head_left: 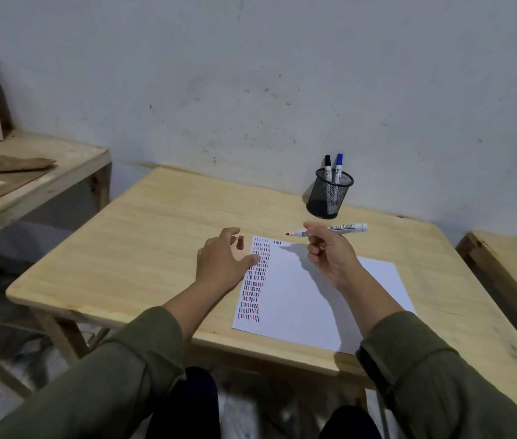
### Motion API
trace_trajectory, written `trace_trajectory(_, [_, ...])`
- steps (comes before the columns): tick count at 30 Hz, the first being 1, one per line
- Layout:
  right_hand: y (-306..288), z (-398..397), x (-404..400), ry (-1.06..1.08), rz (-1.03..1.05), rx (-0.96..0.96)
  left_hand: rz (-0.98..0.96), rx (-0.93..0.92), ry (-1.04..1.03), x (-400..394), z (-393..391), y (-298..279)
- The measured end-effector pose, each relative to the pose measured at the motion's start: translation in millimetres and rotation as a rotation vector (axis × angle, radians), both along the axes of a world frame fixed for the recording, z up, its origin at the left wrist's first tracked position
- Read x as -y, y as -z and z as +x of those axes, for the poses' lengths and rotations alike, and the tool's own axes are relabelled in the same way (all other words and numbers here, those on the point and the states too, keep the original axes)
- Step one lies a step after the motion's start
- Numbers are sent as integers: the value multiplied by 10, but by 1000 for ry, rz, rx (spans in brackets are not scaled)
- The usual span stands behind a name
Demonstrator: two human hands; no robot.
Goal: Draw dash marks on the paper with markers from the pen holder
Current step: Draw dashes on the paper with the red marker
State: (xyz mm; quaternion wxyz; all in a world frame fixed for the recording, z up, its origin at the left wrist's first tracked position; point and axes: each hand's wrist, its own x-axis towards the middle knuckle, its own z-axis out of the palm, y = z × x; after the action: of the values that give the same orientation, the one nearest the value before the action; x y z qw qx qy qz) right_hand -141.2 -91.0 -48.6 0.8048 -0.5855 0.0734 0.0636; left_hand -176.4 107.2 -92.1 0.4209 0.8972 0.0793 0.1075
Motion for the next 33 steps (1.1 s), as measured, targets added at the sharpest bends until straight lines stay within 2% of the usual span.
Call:
trace_trajectory(9, [26,116,0,23,-110,-35,22,-2,30,-22,-14,23])
trace_trajectory(17, [128,169,-15,16,-55,-25,6,30,32,-26,5,56])
trace_trajectory(33, [141,186,-50,-19,-181,-11,-13,33,34,-31,23,81])
